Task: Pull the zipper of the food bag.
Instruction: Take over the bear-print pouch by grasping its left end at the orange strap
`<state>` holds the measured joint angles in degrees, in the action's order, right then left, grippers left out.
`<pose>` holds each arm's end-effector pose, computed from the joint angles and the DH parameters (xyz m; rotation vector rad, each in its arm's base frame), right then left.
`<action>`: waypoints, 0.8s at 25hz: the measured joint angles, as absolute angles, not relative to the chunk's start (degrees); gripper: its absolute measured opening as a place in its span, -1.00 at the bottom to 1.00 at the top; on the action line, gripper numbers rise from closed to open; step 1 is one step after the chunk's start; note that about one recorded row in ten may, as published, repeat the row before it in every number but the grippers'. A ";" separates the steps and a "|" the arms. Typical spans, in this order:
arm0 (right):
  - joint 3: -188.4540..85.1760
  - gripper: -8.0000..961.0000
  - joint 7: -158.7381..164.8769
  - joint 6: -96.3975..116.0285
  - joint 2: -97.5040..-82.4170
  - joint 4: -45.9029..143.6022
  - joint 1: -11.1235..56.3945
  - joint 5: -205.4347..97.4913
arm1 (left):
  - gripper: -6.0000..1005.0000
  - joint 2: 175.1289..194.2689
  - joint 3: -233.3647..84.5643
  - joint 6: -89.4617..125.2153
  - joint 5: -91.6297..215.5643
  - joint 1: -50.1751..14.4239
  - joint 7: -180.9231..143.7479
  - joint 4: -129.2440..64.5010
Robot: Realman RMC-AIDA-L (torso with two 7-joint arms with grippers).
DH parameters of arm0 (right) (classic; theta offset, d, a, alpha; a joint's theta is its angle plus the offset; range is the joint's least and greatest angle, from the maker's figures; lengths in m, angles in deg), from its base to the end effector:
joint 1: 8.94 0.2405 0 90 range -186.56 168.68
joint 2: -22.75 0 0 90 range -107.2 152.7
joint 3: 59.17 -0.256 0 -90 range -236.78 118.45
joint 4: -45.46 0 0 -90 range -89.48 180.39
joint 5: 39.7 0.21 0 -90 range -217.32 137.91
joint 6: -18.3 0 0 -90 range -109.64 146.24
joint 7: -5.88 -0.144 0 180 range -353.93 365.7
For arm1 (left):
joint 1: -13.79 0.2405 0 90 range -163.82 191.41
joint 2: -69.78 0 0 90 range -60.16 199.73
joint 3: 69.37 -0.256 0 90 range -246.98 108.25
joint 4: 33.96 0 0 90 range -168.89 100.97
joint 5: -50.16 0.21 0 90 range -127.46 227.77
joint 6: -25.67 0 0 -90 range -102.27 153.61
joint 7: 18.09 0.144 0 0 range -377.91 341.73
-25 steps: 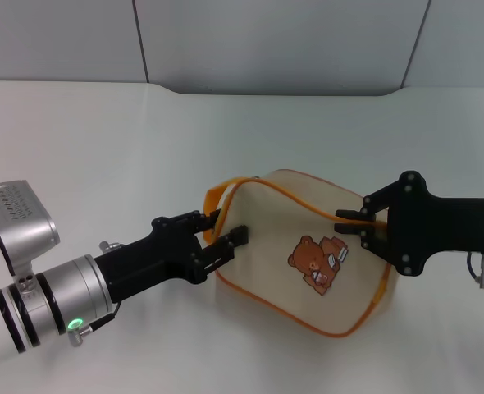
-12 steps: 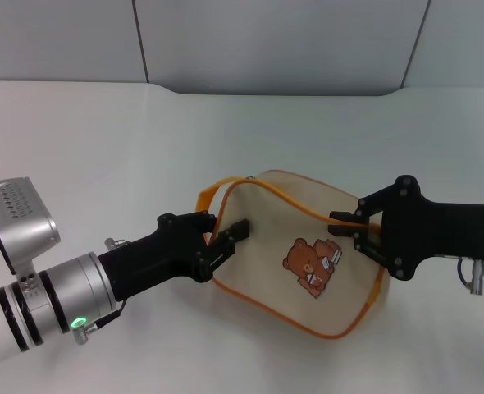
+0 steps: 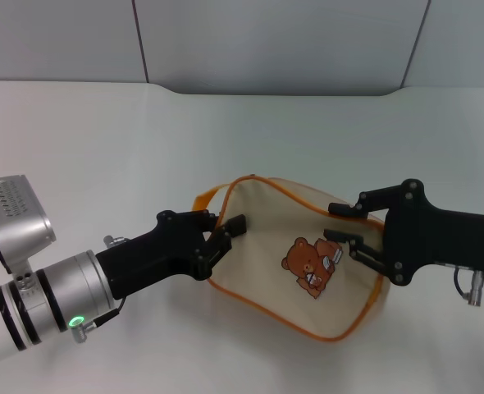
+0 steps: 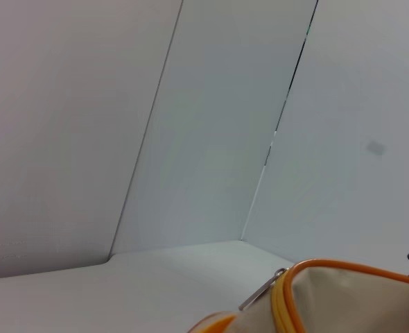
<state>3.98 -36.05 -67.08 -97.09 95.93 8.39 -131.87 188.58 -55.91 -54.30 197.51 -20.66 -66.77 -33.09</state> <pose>0.2436 0.3004 -0.0045 -2.5878 -0.3881 0.6318 -0.2611 0.3021 -0.0800 -2.5010 -0.6791 -0.9937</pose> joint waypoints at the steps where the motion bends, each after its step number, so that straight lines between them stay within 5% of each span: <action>1: 3.69 -0.89 -36.43 -67.11 -97.03 94.62 8.36 -131.72 | -0.69 188.56 -55.83 -54.55 197.49 -20.41 -66.58 -32.77; 14: -10.10 0.32 -38.78 -76.58 -96.49 82.08 8.45 -124.32 | -0.85 188.52 -55.66 -56.90 197.44 -20.09 -65.14 -32.75; 20: -22.63 0.56 -39.13 -77.45 -95.80 74.90 9.09 -124.29 | -0.87 188.53 -55.66 -59.31 197.44 -19.66 -59.29 -32.93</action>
<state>-22.63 -39.13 -77.45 -95.80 74.90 9.09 -124.29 188.53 -55.66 -59.31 197.44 -19.66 -59.29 -32.93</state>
